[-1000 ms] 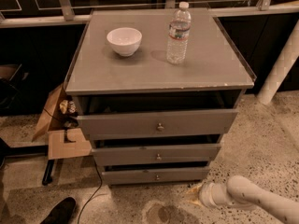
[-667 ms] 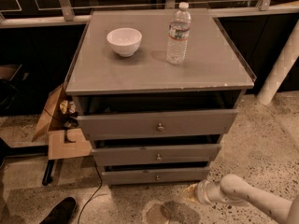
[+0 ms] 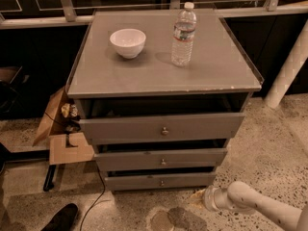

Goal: Open bottom drawer

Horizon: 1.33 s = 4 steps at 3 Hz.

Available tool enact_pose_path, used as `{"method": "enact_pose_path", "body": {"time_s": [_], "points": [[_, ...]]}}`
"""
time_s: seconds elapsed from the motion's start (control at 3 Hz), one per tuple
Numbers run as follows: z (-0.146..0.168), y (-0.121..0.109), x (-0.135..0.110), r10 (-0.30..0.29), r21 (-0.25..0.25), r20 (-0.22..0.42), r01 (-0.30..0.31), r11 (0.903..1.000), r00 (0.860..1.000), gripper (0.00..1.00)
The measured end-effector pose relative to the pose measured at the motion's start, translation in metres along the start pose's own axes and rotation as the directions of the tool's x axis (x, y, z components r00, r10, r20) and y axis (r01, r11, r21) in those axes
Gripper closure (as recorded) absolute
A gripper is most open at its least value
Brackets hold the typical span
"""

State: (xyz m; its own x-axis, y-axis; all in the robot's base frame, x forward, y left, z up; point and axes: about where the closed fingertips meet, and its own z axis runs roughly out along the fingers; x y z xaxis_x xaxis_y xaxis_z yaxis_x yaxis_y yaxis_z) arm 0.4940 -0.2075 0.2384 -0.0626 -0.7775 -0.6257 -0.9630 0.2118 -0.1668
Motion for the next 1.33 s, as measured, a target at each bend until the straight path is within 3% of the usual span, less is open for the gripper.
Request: {"method": "enact_pose_path", "body": {"time_s": [0.67,1.33], "points": [[0.042,-0.028,0.015,-0.128,0.047,-0.067,0.131,0.9902,0.989,0.0],[0.065,-0.05,0.017,-0.172,0.057,-0.082,0.177,0.9825,0.982,0.0]]}}
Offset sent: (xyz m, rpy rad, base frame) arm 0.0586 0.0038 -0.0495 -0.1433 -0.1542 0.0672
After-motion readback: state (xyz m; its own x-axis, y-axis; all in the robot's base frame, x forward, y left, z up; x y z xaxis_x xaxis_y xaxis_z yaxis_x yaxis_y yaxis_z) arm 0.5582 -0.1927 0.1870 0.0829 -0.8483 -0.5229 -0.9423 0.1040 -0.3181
